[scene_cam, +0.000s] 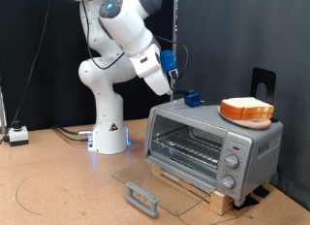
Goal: Make a piece of toast with the oven
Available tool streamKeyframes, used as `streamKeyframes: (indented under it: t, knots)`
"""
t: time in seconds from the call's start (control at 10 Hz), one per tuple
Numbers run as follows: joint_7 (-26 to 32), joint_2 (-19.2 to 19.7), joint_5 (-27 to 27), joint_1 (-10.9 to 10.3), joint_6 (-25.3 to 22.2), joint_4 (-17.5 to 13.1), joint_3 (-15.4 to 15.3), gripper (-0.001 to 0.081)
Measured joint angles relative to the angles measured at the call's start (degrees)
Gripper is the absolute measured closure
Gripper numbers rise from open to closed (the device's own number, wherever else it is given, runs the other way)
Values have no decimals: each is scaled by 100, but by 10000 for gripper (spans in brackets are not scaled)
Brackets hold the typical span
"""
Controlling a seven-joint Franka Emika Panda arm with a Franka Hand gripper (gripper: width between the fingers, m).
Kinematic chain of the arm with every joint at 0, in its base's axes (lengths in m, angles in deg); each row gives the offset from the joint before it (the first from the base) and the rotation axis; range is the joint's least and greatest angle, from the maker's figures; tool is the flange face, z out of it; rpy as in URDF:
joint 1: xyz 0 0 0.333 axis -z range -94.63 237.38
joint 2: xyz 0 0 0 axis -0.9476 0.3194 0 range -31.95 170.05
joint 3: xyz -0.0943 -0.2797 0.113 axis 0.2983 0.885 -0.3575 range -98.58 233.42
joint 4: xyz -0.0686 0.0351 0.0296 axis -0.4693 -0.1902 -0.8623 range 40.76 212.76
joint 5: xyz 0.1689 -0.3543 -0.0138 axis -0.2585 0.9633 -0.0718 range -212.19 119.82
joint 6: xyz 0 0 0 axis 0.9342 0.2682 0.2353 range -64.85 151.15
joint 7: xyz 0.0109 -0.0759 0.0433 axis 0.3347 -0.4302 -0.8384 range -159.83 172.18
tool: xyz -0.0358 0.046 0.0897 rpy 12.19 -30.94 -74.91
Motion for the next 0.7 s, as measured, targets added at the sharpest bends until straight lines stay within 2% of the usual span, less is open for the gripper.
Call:
streamKeyframes:
  t: [0.4, 0.7]
  knots:
    - [1099, -624, -297, -307, -280, 26, -147, -3]
    - [1274, -1272, -168, -315, -31, 225, -645, -3]
